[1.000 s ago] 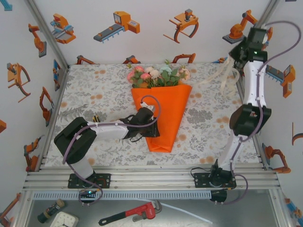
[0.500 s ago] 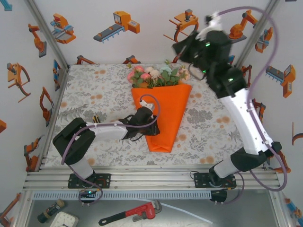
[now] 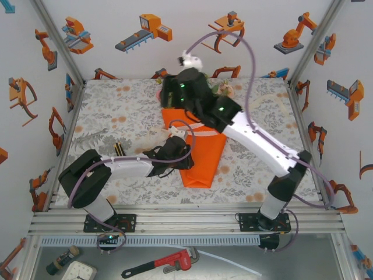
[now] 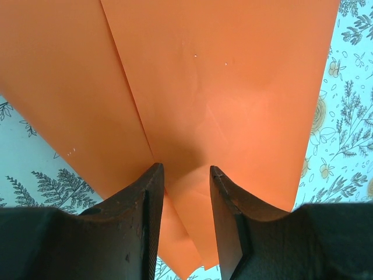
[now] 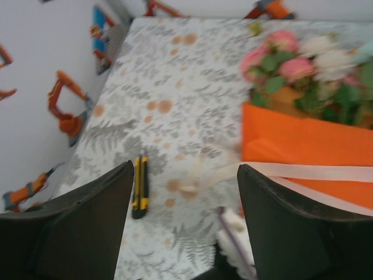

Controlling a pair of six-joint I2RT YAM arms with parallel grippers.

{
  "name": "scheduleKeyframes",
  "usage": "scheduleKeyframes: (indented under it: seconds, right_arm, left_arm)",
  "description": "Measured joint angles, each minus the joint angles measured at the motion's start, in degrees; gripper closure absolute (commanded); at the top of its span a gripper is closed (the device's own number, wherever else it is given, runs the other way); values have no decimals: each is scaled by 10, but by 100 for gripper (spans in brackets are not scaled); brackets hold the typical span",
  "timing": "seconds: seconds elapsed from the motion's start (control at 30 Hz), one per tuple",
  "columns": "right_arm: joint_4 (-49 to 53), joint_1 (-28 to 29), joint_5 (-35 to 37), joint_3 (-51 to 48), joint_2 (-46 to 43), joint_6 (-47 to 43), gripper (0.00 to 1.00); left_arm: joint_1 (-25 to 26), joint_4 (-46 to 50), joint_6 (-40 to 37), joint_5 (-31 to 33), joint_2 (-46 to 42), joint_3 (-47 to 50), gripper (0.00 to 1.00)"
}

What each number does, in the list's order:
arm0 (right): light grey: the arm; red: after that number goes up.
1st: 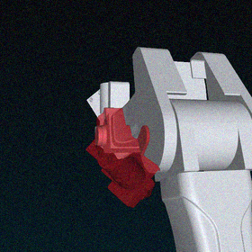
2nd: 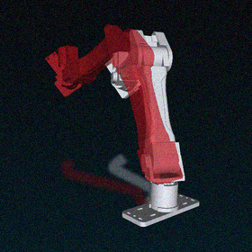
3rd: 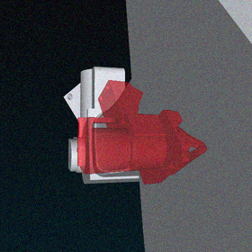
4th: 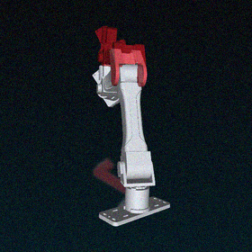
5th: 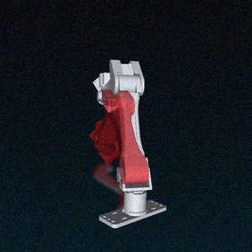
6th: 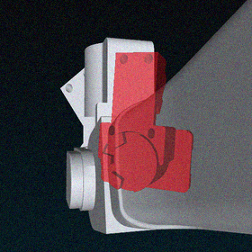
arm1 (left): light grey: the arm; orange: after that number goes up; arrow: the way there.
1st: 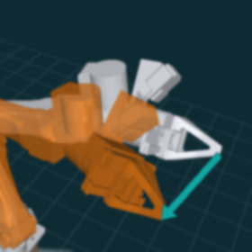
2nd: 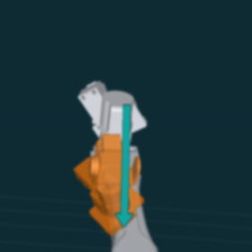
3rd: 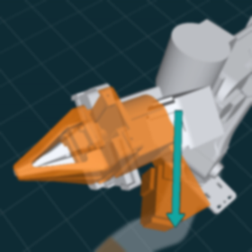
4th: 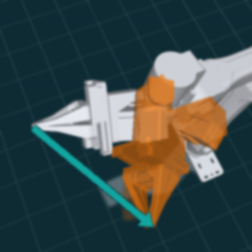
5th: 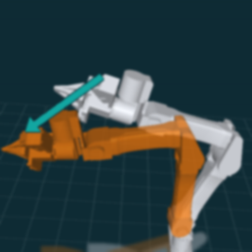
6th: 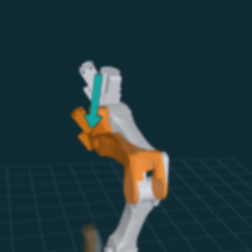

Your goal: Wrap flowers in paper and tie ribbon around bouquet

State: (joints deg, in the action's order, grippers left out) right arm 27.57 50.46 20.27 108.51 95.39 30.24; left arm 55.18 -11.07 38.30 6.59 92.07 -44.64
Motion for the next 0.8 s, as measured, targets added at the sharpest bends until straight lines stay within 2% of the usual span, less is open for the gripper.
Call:
scheduleKeyframes:
  seconds: [0.17, 0.33, 0.43, 0.57, 0.7, 0.8]
  right_arm:
    - [-9, -160, -15, -118, -132, -14, 33]
    - [-15, -306, -86, -221, -166, -26, 32]
    - [-16, -374, -157, -258, -129, -39, 31]
    - [-25, -454, -224, -264, -41, -64, 32]
    - [-30, -508, -248, -225, 67, -86, 33]
    - [-29, -531, -243, -161, 160, -107, 33]
  left_arm:
    - [2, 24, 0, 17, -35, -1, 53]
    - [-7, 90, 0, 43, -90, -45, 47]
    - [-38, 124, 11, 52, -116, -81, 45]
    - [-115, 168, 41, 63, -142, -96, 43]
    - [-192, 201, 49, 69, -138, -96, 39]
    - [-243, 210, 37, 62, -121, -96, 35]
